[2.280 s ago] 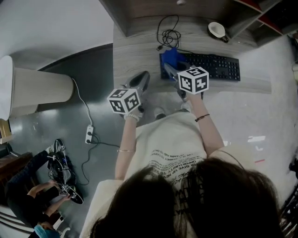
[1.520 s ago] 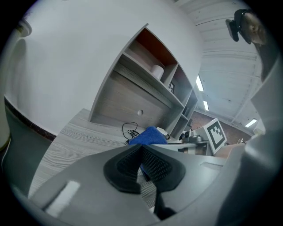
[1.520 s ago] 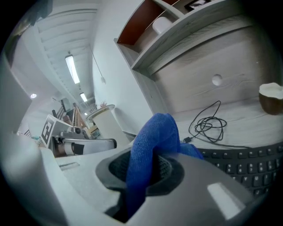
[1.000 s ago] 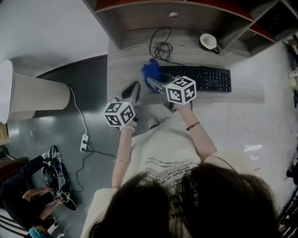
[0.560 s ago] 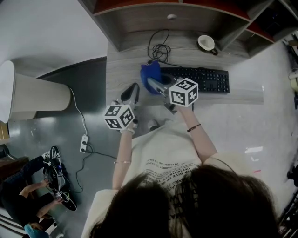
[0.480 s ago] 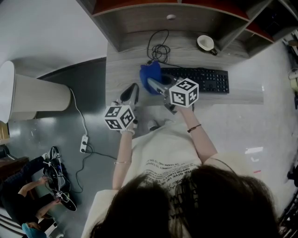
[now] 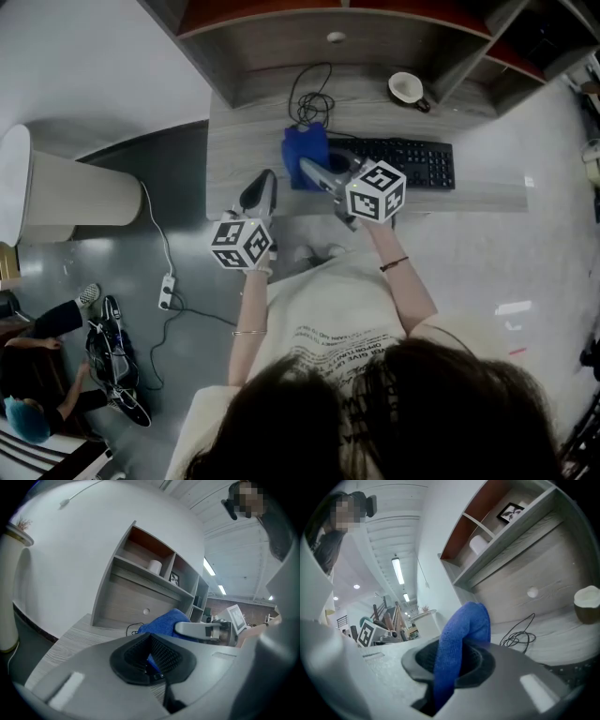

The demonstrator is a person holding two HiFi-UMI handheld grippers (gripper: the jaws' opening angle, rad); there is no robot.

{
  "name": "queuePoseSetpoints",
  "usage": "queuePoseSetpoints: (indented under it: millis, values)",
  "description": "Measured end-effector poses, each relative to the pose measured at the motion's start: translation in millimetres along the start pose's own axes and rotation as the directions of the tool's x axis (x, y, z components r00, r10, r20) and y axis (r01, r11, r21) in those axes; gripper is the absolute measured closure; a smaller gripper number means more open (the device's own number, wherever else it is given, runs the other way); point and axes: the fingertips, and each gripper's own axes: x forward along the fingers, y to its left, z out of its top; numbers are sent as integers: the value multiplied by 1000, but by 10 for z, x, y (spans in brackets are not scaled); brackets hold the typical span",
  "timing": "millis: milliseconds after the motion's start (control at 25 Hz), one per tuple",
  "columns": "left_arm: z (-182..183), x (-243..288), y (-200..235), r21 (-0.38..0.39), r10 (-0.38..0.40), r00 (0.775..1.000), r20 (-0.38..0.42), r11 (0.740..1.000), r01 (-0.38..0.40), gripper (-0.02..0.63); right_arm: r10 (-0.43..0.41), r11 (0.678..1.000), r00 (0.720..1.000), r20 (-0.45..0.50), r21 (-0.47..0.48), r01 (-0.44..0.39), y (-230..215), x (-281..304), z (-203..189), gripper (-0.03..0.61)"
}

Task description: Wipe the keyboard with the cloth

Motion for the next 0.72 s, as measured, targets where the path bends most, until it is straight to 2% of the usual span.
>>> queuePoseSetpoints:
  millis: [400,720]
  values:
    - [54,79,-312,45,-1,998,56,999,-1,617,23,998,998,52,-61,-20,-15,-338,155,520]
    - [96,62,-360,49,0,998,68,999,-4,617,37,995,997,67,-95,-30,30,-399,226,520]
